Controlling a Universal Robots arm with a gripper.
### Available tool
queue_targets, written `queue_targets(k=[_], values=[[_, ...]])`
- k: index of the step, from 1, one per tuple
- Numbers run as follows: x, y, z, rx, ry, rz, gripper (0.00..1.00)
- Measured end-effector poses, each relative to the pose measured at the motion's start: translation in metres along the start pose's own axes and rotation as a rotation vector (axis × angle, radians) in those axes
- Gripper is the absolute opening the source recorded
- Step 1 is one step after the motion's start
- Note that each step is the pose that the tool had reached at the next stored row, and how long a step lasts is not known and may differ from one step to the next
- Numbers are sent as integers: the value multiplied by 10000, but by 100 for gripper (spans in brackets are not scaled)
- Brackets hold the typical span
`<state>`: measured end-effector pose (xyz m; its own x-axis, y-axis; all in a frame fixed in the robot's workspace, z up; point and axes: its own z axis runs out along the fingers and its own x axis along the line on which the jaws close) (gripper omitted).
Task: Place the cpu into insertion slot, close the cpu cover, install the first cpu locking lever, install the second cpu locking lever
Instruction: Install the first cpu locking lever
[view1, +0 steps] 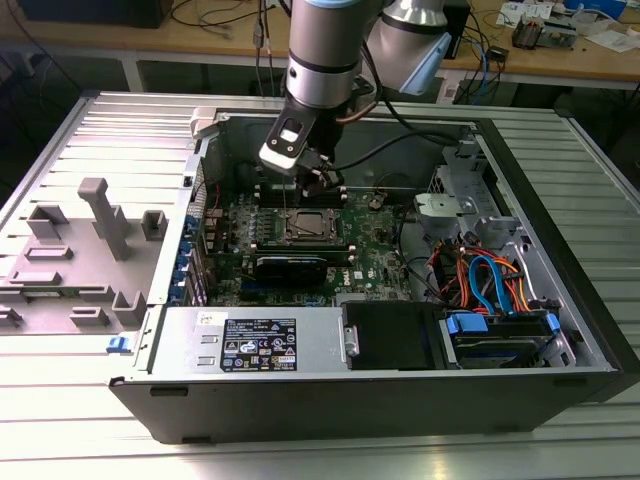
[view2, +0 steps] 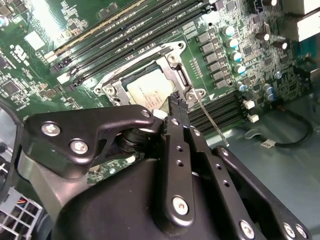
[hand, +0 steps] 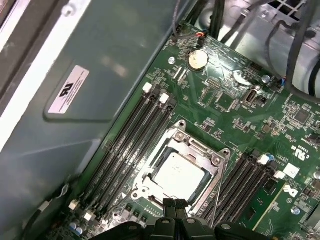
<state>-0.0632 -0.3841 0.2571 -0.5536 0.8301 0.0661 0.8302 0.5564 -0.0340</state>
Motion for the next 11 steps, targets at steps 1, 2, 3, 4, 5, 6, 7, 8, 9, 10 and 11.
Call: queue_targets(k=[1, 2, 3, 4, 5, 6, 7, 8, 9, 10, 11], values=[[1, -4, 0, 9, -4, -129, 11], [1, -5, 0, 18, -9, -253, 11], [1, -7, 0, 24, -12, -343, 11], [3, -11, 1, 34, -17, -500, 11], [3, -11, 1, 42, -21, -616, 11], [3, -12, 1, 49, -25, -727, 11], [3, -12, 1, 60, -31, -896, 11], [3, -13, 1, 69, -36, -1028, 11], [4, -15, 1, 79, -40, -1169, 11], [3, -16, 1, 86, -44, -1279, 11], [4, -16, 2, 93, -47, -1398, 11]])
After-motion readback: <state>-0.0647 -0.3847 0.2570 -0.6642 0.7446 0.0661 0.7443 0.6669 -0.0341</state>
